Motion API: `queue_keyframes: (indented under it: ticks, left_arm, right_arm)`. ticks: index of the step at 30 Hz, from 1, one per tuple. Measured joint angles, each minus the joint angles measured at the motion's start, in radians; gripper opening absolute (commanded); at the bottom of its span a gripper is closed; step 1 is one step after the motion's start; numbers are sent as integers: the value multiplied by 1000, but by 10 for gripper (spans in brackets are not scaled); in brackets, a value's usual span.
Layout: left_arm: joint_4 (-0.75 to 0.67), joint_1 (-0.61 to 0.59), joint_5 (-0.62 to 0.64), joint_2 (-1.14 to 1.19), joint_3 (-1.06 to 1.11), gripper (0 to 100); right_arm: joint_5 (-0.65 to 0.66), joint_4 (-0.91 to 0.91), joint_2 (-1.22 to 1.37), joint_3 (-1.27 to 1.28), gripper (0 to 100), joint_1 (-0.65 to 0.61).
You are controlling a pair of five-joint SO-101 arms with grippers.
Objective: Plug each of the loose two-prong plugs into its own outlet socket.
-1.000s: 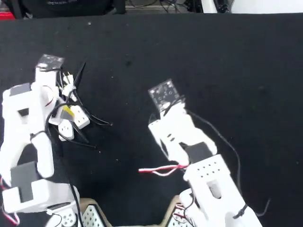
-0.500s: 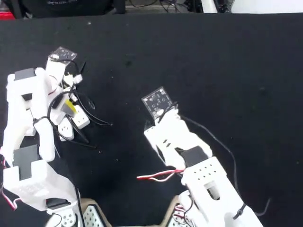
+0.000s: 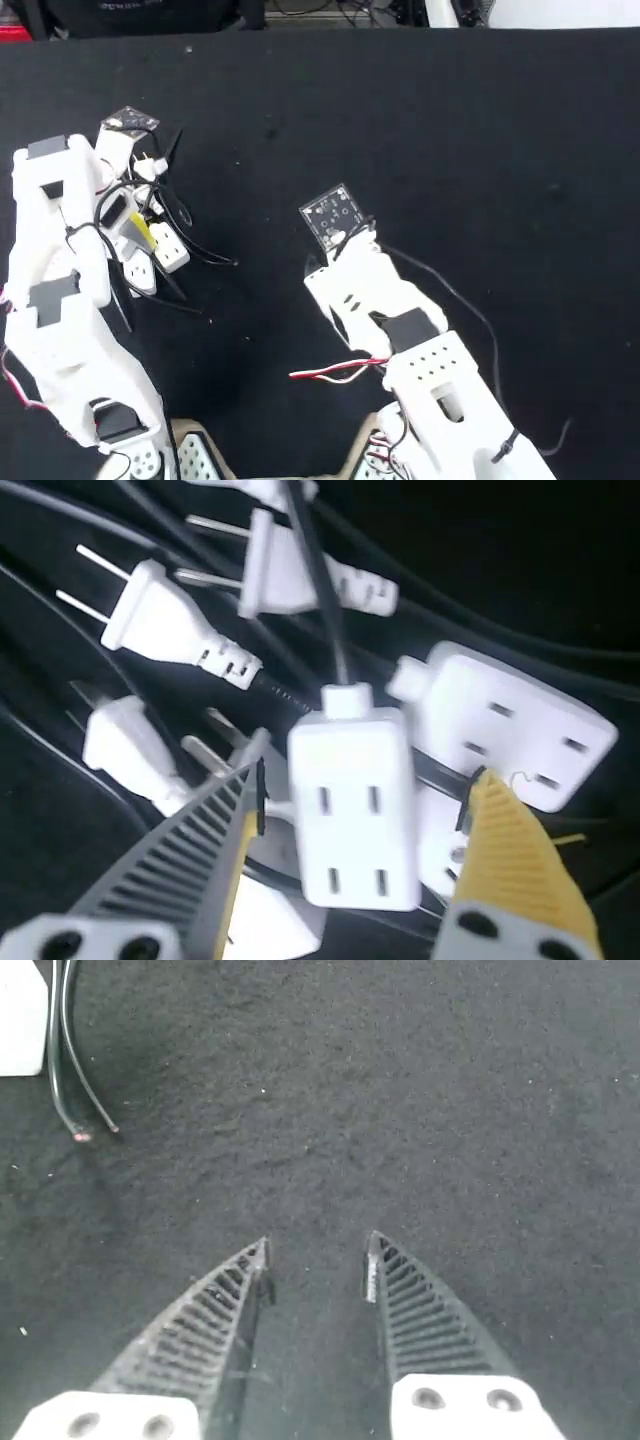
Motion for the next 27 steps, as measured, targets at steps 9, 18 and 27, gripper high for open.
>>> queue_keyframes:
  ticks: [9,18,27]
  left_arm:
    - [153,-11,-2,46,-81,240]
    - [334,75,0,74,-152,60]
    - [462,153,163,81,-253,30]
  right_arm:
    - [0,0,0,0,145,0]
    - [0,-2,0,0,145,0]
    - [0,-2,0,0,145,0]
